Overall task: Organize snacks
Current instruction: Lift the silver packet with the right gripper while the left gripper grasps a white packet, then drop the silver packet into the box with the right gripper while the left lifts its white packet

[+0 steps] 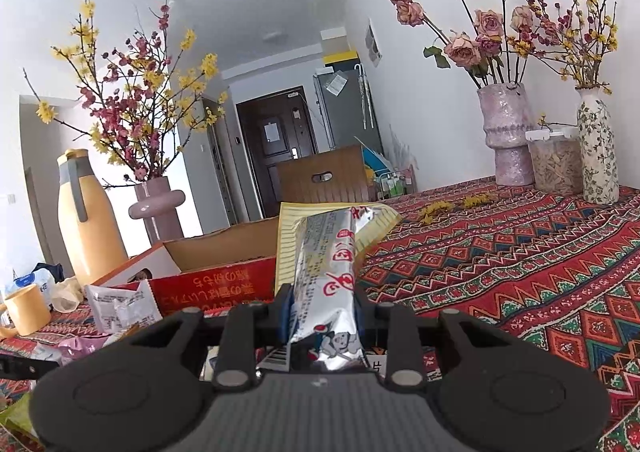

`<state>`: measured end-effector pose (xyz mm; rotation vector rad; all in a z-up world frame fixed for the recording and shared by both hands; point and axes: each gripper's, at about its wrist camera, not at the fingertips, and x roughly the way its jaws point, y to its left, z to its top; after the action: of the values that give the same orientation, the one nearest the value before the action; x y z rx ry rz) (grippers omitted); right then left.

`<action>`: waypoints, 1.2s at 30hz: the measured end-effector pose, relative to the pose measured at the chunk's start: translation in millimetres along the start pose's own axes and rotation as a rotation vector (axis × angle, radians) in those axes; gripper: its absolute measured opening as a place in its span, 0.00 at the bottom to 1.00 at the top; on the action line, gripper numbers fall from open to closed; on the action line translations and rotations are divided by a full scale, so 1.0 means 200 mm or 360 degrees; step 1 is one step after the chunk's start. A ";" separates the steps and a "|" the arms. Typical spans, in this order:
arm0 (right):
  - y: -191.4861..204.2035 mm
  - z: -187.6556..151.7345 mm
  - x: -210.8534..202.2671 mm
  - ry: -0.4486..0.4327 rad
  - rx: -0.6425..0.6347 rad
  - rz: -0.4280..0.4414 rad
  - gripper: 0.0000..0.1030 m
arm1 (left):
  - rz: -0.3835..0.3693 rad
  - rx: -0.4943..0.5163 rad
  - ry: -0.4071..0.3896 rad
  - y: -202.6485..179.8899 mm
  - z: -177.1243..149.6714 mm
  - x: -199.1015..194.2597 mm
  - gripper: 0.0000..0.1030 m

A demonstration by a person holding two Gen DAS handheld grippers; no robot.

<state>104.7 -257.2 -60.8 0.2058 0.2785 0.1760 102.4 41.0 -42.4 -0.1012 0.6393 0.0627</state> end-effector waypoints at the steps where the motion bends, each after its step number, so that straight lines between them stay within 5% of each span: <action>1: 0.00 0.00 0.00 -0.0002 0.0000 0.0003 0.27 | -0.0003 0.0002 0.0002 -0.01 0.00 0.00 0.78; 5: 0.00 -0.01 -0.01 -0.0009 0.0000 0.0012 0.28 | -0.0001 0.0014 0.0011 -0.01 -0.01 0.00 0.49; 8: 0.00 -0.01 -0.01 -0.0013 -0.0001 0.0021 0.28 | 0.0002 0.0010 0.0003 0.00 -0.01 0.00 0.43; 25: 0.00 -0.01 -0.02 -0.0014 -0.0009 0.0029 0.28 | 0.0018 -0.0015 -0.0159 0.03 0.05 -0.13 0.40; 36: 0.07 0.06 -0.04 0.0003 -0.0105 0.0051 0.28 | -0.0016 0.0040 -0.0310 -0.04 0.28 -0.15 0.40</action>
<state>98.1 -246.9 -43.6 0.1448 0.2710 0.2166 112.2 39.0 19.8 -0.0731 0.4450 0.0542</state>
